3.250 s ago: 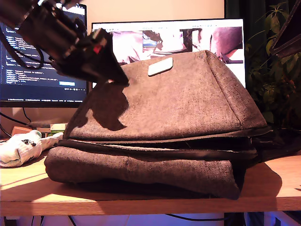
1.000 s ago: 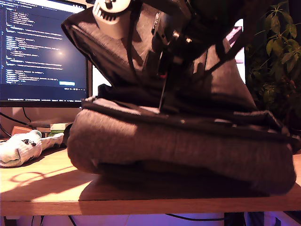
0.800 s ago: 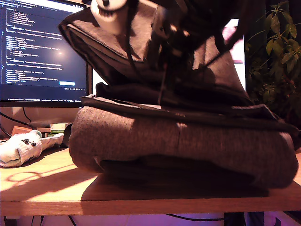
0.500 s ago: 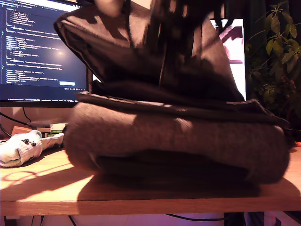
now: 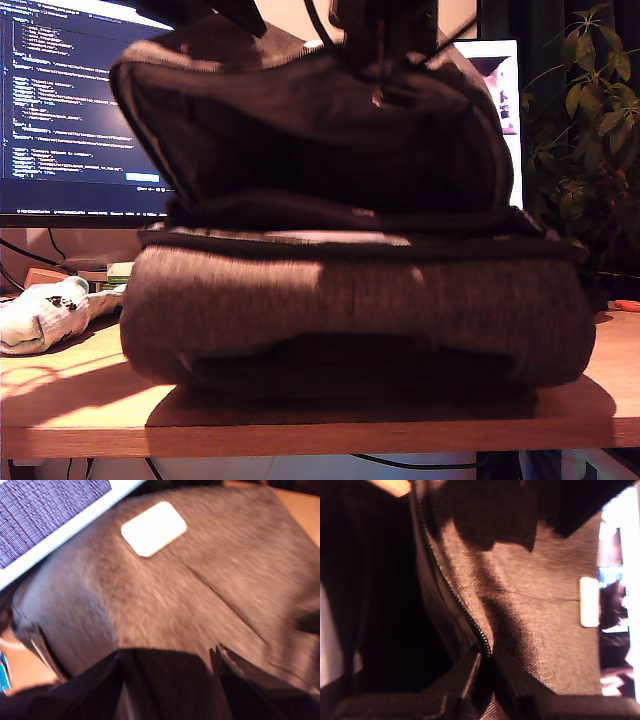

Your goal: Pack the pair of socks inside the grey Google backpack

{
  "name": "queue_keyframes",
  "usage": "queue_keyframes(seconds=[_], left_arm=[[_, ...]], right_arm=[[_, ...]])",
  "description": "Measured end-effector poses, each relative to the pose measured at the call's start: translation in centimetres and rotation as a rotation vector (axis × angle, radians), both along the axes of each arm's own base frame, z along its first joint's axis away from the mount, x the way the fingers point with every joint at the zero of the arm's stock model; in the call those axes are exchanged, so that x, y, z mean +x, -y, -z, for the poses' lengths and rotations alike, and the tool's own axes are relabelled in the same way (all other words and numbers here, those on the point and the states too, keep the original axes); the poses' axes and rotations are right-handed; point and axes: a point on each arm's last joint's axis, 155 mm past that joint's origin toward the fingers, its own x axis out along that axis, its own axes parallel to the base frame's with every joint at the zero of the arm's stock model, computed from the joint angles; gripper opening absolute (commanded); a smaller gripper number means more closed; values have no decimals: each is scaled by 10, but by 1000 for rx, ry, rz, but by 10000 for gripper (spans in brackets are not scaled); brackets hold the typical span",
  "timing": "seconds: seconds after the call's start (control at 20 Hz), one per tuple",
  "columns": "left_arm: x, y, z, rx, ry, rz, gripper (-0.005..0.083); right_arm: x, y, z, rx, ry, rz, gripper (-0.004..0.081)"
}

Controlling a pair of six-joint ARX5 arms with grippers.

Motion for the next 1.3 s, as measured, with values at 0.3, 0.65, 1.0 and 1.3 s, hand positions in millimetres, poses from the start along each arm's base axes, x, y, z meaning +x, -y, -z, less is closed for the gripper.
queue_keyframes(seconds=[0.3, 0.65, 1.0, 1.3], left_arm=[[-38, -13, -42, -45, 75, 21, 381], [-25, -51, -27, 53, 35, -157, 65], [8, -103, -22, -8, -16, -422, -24], [34, -116, 39, -53, 5, -477, -24]], right_arm=[[-4, -4, 1, 1, -52, -22, -12], [-4, -7, -64, 132, -43, -17, -12], [-6, -9, -79, 167, -43, -28, -12], [-7, -8, -74, 175, -63, -23, -12]])
